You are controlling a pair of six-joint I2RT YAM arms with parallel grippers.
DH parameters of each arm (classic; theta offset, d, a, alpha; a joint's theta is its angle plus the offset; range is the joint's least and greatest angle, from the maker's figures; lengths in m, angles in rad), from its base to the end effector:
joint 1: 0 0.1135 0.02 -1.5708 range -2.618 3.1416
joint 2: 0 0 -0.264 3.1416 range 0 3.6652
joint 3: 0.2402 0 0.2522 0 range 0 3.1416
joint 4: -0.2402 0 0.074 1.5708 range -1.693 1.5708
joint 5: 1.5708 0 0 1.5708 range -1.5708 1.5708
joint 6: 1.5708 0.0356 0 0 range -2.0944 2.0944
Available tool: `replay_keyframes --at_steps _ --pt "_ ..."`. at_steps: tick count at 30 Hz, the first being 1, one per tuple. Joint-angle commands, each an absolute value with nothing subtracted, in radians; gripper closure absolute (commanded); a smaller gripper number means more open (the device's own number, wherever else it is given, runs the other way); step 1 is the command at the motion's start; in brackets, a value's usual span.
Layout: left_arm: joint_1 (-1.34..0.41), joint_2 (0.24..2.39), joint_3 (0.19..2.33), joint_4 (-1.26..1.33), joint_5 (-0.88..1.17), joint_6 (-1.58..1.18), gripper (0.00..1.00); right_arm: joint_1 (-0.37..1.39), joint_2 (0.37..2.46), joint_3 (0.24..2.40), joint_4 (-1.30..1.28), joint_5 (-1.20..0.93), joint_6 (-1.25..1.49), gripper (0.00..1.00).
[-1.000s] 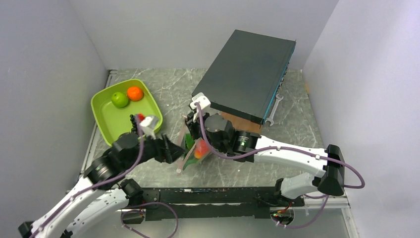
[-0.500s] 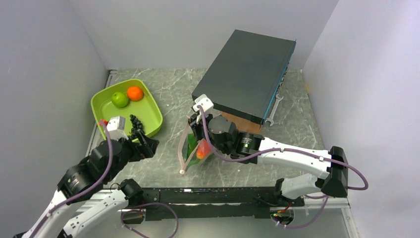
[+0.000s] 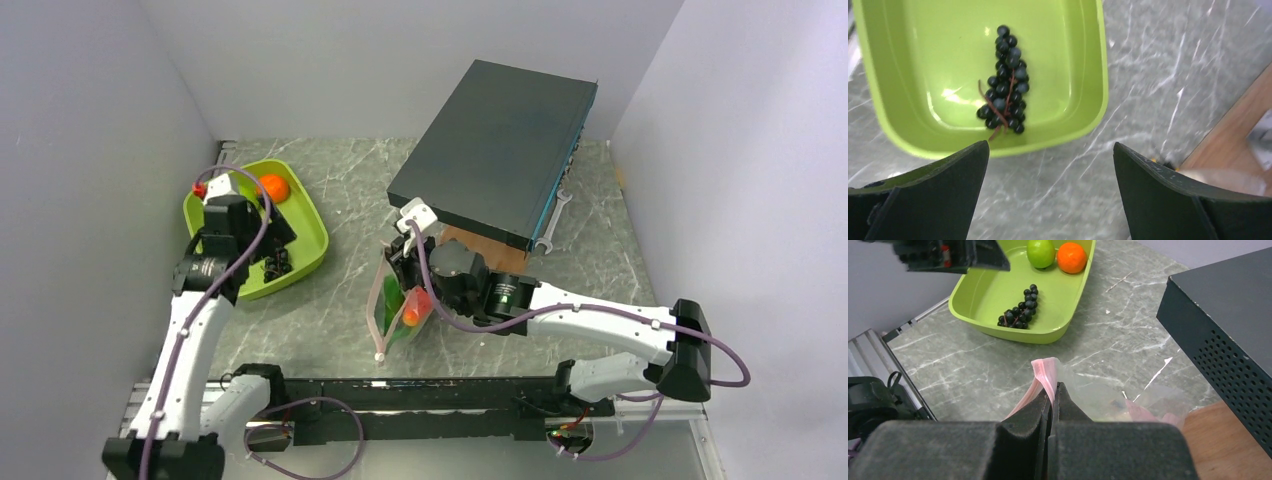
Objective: Place the food in the zip-top bag and seal the zipper
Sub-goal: Pick up the fake fruit from the bin.
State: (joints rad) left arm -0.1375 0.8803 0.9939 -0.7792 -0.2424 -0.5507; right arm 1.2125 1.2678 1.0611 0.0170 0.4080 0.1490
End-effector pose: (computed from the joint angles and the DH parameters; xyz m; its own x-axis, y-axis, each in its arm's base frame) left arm 0.1734 -0.0154 0.3374 -0.4930 -0.4446 -0.7478 -0.3661 0.8858 -0.2853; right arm 0.1177 0.2742 0.3538 -0.1727 -0.0727 -0.9823 -0.7051 0.7054 0.0718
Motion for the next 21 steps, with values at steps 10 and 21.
replay_keyframes --at_steps 10,21 --pt "0.267 1.412 0.863 0.282 0.191 -1.146 0.0 1.212 1.176 1.037 0.11 0.366 0.164 1.0" --pt "0.191 1.765 0.936 0.51 -0.1 -1.386 0.01 1.204 1.156 1.025 0.116 0.374 0.153 1.0"
